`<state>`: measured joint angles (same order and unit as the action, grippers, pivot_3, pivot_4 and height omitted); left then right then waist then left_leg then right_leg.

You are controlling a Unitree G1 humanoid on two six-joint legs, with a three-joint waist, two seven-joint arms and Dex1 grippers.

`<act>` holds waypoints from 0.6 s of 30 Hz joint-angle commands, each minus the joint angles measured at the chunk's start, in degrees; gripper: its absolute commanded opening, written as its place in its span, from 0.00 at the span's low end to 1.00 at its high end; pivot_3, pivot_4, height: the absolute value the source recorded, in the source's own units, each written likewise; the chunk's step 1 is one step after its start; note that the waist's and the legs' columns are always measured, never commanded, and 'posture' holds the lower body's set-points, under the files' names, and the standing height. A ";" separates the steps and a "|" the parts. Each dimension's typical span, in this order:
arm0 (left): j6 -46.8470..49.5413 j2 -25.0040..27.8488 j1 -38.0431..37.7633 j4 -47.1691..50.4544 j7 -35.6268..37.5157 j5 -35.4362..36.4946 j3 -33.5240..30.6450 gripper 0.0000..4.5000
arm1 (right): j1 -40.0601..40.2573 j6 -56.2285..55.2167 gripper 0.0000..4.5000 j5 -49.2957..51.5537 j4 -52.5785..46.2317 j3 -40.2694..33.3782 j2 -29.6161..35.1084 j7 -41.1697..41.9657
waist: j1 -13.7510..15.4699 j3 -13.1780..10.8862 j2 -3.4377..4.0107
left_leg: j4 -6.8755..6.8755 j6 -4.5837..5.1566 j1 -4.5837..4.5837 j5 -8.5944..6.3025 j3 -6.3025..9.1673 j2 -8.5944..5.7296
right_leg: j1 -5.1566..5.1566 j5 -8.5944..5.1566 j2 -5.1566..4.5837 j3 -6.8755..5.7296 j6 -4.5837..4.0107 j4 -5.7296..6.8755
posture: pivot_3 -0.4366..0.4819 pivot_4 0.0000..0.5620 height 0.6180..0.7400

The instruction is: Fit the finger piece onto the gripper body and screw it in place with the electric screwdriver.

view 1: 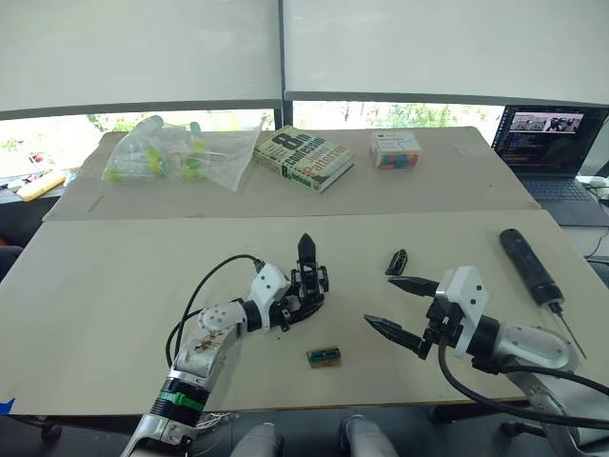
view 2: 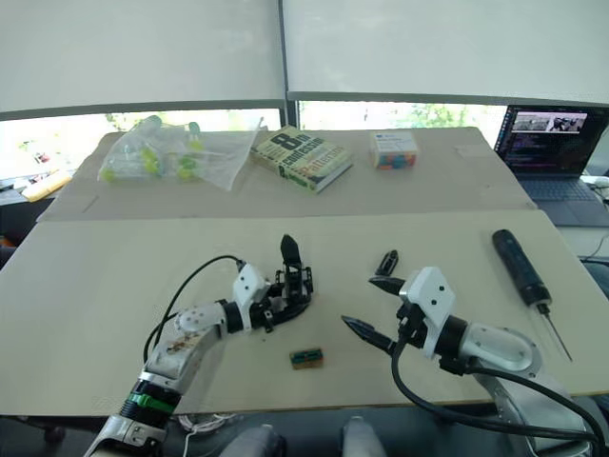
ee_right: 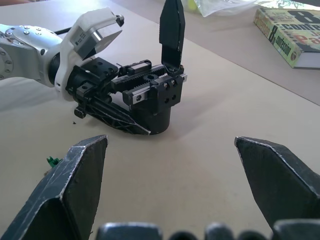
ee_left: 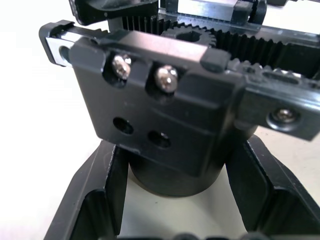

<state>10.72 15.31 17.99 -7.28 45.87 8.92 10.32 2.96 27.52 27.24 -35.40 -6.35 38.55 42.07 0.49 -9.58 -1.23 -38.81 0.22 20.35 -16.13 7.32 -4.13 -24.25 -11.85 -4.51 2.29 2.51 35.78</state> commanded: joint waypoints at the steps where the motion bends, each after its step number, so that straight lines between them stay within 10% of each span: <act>1: -3.41 -0.15 0.12 0.44 -1.43 -1.43 0.46 0.51 | -0.31 -1.93 1.00 -0.42 -1.69 -0.19 -0.43 -0.54 | 0.07 0.00 0.00 | 0.00 0.00 0.00 0.00 0.00 0.00 | -0.01 0.00 0.00 0.00 0.00 0.00 | 0.48 0.27 1.00; 7: -2.84 2.40 -1.31 1.07 0.72 -1.08 0.25 0.98 | -0.97 -0.67 1.00 -0.60 -2.16 -0.84 0.52 -1.07 | -0.06 0.01 0.01 | 0.01 -0.01 -0.03 0.00 0.00 0.01 | 0.02 0.00 0.01 0.00 0.00 0.01 | 0.48 0.27 1.00; 18: 7.03 16.65 -6.79 19.38 11.87 12.40 -7.66 0.98 | -18.15 28.78 1.00 20.33 -0.82 -9.70 12.40 -4.62 | -0.72 -0.06 0.08 | 0.00 0.00 0.00 0.00 0.01 0.05 | 0.00 0.00 0.01 -0.01 -0.01 0.00 | 0.48 0.27 1.00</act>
<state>15.38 30.22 10.58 6.59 55.04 16.79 5.51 -11.15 49.21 42.04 -36.95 -13.16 49.22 39.16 -0.23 -9.64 -1.15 -38.81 0.22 20.37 -16.12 7.33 -4.06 -24.26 -11.85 -4.50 2.28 2.49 35.78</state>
